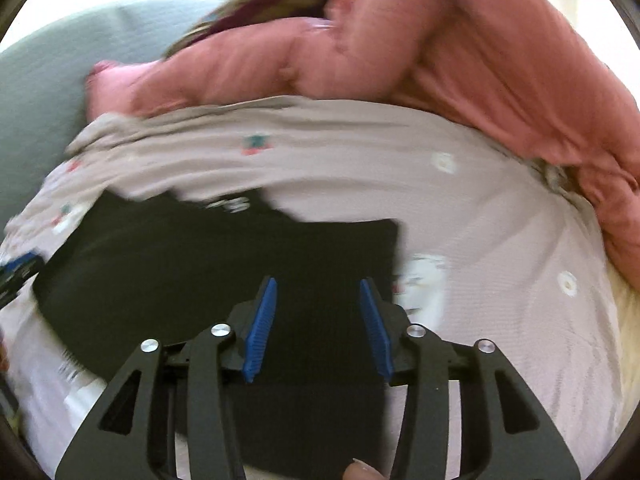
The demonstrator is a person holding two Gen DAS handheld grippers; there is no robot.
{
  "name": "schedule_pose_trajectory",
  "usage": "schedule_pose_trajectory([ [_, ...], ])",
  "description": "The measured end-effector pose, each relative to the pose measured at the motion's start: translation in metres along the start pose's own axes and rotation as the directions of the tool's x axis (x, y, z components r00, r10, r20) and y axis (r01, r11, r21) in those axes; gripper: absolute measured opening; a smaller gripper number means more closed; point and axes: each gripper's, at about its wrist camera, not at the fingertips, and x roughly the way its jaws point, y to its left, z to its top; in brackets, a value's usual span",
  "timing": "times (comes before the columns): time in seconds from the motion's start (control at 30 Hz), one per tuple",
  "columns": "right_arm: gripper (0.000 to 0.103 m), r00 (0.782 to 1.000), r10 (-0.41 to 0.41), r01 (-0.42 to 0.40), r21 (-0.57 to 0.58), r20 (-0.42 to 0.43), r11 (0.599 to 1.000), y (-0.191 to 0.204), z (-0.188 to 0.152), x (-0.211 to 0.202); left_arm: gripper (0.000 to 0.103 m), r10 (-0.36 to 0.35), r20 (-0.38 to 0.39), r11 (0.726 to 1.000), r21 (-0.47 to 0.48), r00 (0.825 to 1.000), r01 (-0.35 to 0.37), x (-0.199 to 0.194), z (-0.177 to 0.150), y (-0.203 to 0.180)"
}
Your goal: Fold small clothes
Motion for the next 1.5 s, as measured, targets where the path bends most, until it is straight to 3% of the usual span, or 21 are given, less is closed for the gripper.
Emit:
schedule_pose_trajectory([
  [0.07, 0.048, 0.999, 0.033, -0.034, -0.055, -0.018, 0.998, 0.023, -0.007, 0.001, 0.046, -0.012, -0.030, 0.999, 0.031, 0.999, 0.012, 0.007, -0.005, -0.013],
  [0.17, 0.048, 0.997, 0.062, -0.067, -0.102, -0.047, 0.993, 0.050, -0.017, 0.005, 0.046, -0.011, -0.081, 0.998, 0.066, 0.997, 0.016, 0.022, -0.017, -0.023],
  [0.3, 0.048, 0.997, 0.060, -0.068, -0.141, -0.058, 0.988, 0.064, -0.025, 0.010, 0.050, -0.024, -0.098, 0.999, 0.043, 0.995, 0.029, 0.027, -0.022, -0.015],
  [0.47, 0.048, 0.996, 0.075, -0.077, -0.052, -0.038, 0.996, 0.041, -0.025, 0.007, 0.052, -0.031, -0.096, 0.999, 0.034, 0.995, 0.034, 0.026, -0.024, -0.011],
  [0.6, 0.048, 0.989, 0.053, -0.052, 0.005, -0.140, 0.999, 0.020, -0.035, 0.024, 0.052, -0.037, -0.098, 0.999, 0.030, 0.995, 0.040, 0.026, -0.024, -0.010],
  [0.7, 0.048, 0.989, 0.070, -0.063, 0.063, -0.129, 0.996, 0.006, -0.041, 0.016, 0.053, -0.032, -0.095, 0.999, 0.036, 0.995, 0.036, 0.024, -0.026, -0.010],
  [0.83, 0.054, 0.990, 0.003, 0.010, 0.097, -0.138, 0.995, -0.009, -0.052, 0.010, 0.053, -0.032, -0.093, 0.999, 0.035, 0.995, 0.035, 0.024, -0.026, -0.010],
  [0.9, 0.057, 0.989, 0.014, 0.005, 0.132, -0.144, 0.991, -0.017, -0.057, 0.011, 0.053, -0.031, -0.093, 0.999, 0.035, 0.995, 0.035, 0.023, -0.026, -0.010],
  [1.5, 0.062, 0.991, 0.000, 0.017, 0.127, -0.136, 0.992, -0.014, -0.059, 0.003, 0.054, -0.020, -0.098, 0.999, 0.045, 0.995, 0.024, 0.018, -0.031, -0.010],
])
